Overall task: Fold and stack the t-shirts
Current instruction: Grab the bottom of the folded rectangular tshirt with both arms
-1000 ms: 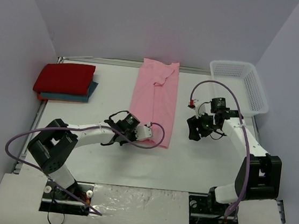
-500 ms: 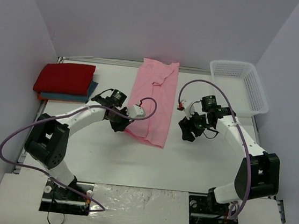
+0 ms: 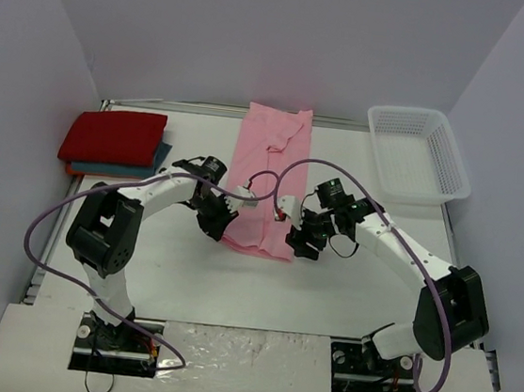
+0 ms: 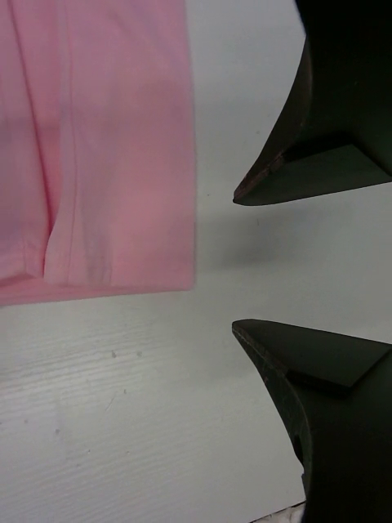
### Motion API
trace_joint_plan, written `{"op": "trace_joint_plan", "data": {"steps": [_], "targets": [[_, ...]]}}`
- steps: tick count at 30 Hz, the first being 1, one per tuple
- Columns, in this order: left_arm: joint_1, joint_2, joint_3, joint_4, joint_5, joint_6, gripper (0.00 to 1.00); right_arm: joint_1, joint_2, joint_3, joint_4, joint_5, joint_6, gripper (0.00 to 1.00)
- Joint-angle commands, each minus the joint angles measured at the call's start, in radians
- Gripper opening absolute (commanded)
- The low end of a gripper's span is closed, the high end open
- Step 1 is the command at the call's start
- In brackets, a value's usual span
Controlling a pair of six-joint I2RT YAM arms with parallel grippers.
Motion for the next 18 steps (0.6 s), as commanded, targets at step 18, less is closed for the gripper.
{"op": "trace_joint_plan", "data": {"steps": [18], "targets": [[0.048,0.048,0.073,-0.076,0.144,-0.014,0.02,0.16,0.128,-0.113,0.224,0.11,-0.03,0.49]]}}
